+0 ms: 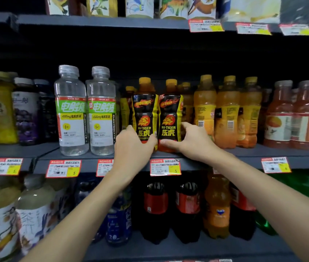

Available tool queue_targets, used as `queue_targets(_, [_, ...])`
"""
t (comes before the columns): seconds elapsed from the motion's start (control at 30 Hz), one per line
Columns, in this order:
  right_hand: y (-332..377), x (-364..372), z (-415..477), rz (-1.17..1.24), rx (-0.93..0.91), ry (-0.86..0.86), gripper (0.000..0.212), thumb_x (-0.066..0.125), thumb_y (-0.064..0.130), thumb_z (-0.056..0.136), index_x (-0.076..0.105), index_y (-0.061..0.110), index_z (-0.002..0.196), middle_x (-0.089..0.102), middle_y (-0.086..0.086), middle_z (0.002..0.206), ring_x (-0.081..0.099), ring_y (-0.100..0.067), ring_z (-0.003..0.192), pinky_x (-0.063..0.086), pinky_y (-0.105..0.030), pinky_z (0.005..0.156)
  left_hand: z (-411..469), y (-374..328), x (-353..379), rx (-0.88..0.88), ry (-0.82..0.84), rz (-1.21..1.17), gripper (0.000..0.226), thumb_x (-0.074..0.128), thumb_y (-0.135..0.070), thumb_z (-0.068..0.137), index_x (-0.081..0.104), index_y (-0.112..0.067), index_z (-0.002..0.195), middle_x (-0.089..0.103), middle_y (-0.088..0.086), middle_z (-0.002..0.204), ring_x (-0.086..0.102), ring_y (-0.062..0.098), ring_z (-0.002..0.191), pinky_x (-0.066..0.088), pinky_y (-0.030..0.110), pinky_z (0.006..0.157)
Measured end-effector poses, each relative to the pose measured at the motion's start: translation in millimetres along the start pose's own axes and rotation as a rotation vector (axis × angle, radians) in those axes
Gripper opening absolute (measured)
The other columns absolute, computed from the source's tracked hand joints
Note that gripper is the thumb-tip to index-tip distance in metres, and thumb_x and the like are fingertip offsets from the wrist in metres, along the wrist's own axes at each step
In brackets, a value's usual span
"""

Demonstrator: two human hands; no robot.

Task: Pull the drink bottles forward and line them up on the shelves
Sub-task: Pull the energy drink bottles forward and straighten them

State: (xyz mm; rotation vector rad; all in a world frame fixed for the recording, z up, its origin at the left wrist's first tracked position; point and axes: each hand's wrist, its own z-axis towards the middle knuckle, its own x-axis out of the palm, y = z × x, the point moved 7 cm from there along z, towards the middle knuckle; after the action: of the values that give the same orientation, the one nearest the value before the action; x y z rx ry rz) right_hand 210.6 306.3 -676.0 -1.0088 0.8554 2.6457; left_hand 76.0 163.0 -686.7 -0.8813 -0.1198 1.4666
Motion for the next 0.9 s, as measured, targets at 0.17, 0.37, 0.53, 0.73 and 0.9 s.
queue_targets(0.17, [-4,5,2,0.046,-0.032,-0.007,0.066,0.075,0.067,0.075,0.056,0.024,0.122,0.066,0.009,0.109,0.063,-0.014,0.102,0.053,-0.033,0.081,-7,-6,-3,0.027,-0.102,-0.018,0.031,0.068,-0.047,0.086,0.066,-0.018,0.094,0.069,-0.005,0.086,0.065,0.015,0.085,0.052,0.036,0.080])
queue_targets(0.37, [0,3,-5,0.067,-0.041,0.008,0.059,0.070,0.063,0.081,0.050,0.025,0.121,0.067,0.006,0.113,0.065,-0.019,0.104,0.055,-0.038,0.086,-11,-14,-7,0.046,-0.150,0.008,0.023,0.074,-0.047,0.083,0.050,-0.045,0.083,0.062,-0.023,0.077,0.058,-0.014,0.078,0.040,0.004,0.065])
queue_targets(0.53, [3,0,-8,0.081,-0.056,-0.020,0.071,0.069,0.072,0.075,0.052,0.024,0.124,0.065,0.003,0.117,0.064,-0.020,0.108,0.056,-0.042,0.089,-11,-12,-7,0.070,-0.150,0.007,0.024,0.075,-0.047,0.083,0.052,-0.044,0.091,0.064,-0.023,0.079,0.059,-0.013,0.074,0.039,0.002,0.063])
queue_targets(0.73, [1,5,-6,0.043,-0.056,-0.004,0.077,0.070,0.075,0.073,0.051,0.021,0.124,0.066,0.001,0.116,0.064,-0.022,0.108,0.057,-0.041,0.087,-8,-5,-3,0.114,-0.141,0.001,0.025,0.073,-0.049,0.084,0.060,-0.033,0.099,0.067,-0.020,0.085,0.061,-0.012,0.081,0.043,0.004,0.066])
queue_targets(0.9, [4,1,-7,0.057,-0.030,0.018,0.077,0.073,0.072,0.072,0.052,0.020,0.125,0.067,0.001,0.114,0.065,-0.021,0.105,0.057,-0.039,0.085,-8,-5,-3,0.090,-0.107,0.007,0.029,0.071,-0.051,0.085,0.063,-0.027,0.101,0.067,-0.017,0.088,0.061,-0.007,0.081,0.049,0.016,0.072])
